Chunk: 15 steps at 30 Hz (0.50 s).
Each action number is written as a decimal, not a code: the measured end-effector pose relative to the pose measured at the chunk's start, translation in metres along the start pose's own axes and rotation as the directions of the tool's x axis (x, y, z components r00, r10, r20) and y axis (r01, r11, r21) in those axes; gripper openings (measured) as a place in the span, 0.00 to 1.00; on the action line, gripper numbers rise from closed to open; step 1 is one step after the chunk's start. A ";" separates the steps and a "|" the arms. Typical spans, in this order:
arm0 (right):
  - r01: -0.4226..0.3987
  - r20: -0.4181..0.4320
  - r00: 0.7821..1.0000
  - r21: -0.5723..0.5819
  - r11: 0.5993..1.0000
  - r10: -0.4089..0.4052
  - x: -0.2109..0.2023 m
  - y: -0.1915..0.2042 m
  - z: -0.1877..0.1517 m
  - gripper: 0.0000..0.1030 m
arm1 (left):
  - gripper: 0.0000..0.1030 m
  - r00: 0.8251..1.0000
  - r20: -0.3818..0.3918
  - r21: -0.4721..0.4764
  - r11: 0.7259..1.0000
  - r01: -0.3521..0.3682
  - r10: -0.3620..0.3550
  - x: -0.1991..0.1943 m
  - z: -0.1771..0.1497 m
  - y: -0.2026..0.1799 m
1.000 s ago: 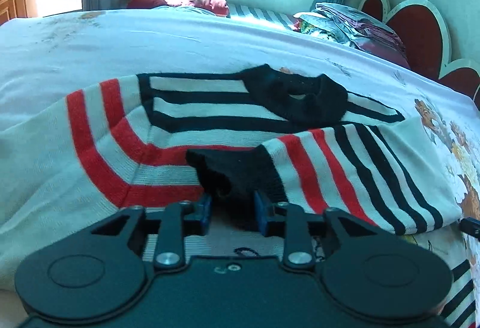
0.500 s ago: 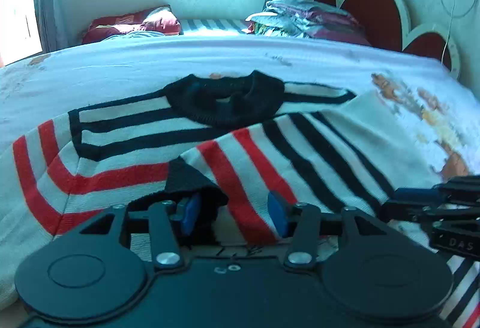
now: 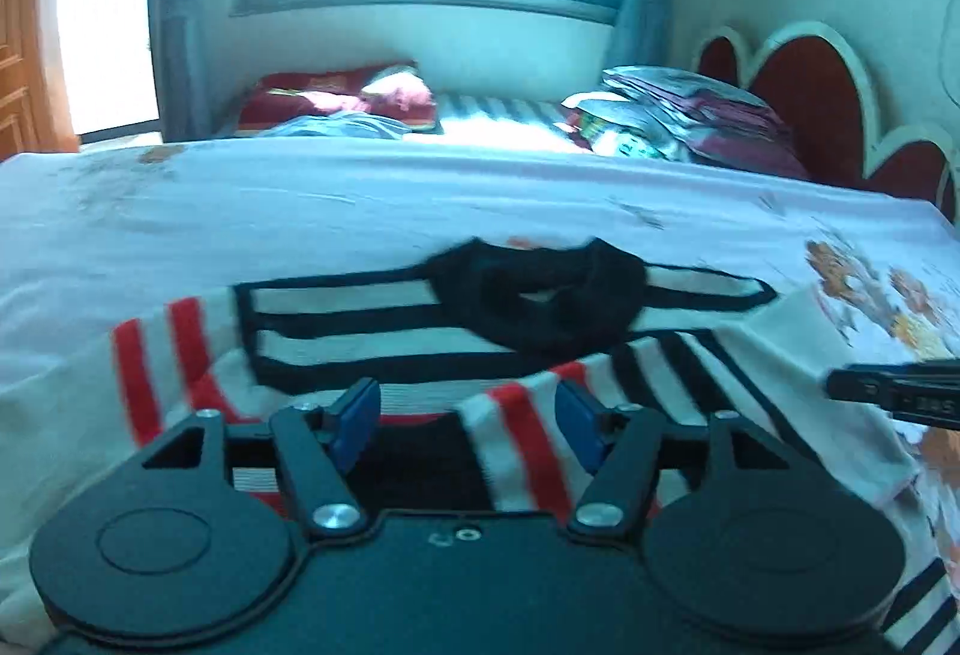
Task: Fold small clothes
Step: 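Move the left tool toward the other sleeve's black cuff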
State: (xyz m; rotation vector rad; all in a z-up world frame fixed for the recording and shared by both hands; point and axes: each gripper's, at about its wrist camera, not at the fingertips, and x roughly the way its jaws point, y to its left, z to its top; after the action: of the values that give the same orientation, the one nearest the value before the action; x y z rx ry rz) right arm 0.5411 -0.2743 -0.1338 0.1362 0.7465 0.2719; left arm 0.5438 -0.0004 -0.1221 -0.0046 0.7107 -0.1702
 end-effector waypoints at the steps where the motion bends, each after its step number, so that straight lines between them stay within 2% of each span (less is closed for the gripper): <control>1: -0.028 -0.007 1.000 -0.027 0.999 0.028 0.007 0.007 0.001 0.22 | 0.64 1.000 -0.019 0.014 1.000 0.022 -0.021 0.009 0.000 -0.009; 2: -0.056 -0.021 0.998 -0.067 0.996 0.055 0.014 0.015 0.001 0.22 | 0.64 0.998 -0.052 0.043 0.998 0.040 -0.038 0.021 -0.002 -0.019; 5: -0.109 -0.049 0.994 -0.163 0.981 0.102 0.031 0.027 0.000 0.22 | 0.64 0.996 -0.095 0.094 0.996 0.004 0.005 0.042 -0.007 -0.027; 7: -0.018 -0.020 1.000 -0.189 0.982 0.014 0.040 0.014 0.005 0.21 | 0.66 0.994 -0.106 0.075 0.997 -0.025 0.033 0.048 -0.010 -0.017; 9: 0.088 0.000 0.996 -0.069 0.994 -0.088 0.052 -0.028 0.018 0.20 | 0.66 0.994 -0.101 0.072 0.997 -0.027 0.034 0.048 -0.013 -0.010; 11: 0.059 -0.015 0.998 0.001 0.998 -0.059 0.059 -0.053 0.028 0.19 | 0.66 0.994 -0.100 0.084 0.996 -0.028 0.037 0.047 -0.014 -0.012; 15: 0.058 0.009 0.998 0.018 0.998 -0.059 0.052 -0.060 0.040 0.20 | 0.64 0.995 -0.088 0.076 0.996 -0.041 0.048 0.045 -0.008 -0.019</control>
State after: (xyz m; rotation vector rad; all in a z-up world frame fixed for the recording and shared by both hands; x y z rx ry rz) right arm 0.6167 -0.3179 -0.1511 0.1322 0.7425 0.2088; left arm 0.5687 -0.0256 -0.1559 0.0905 0.7930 -0.1548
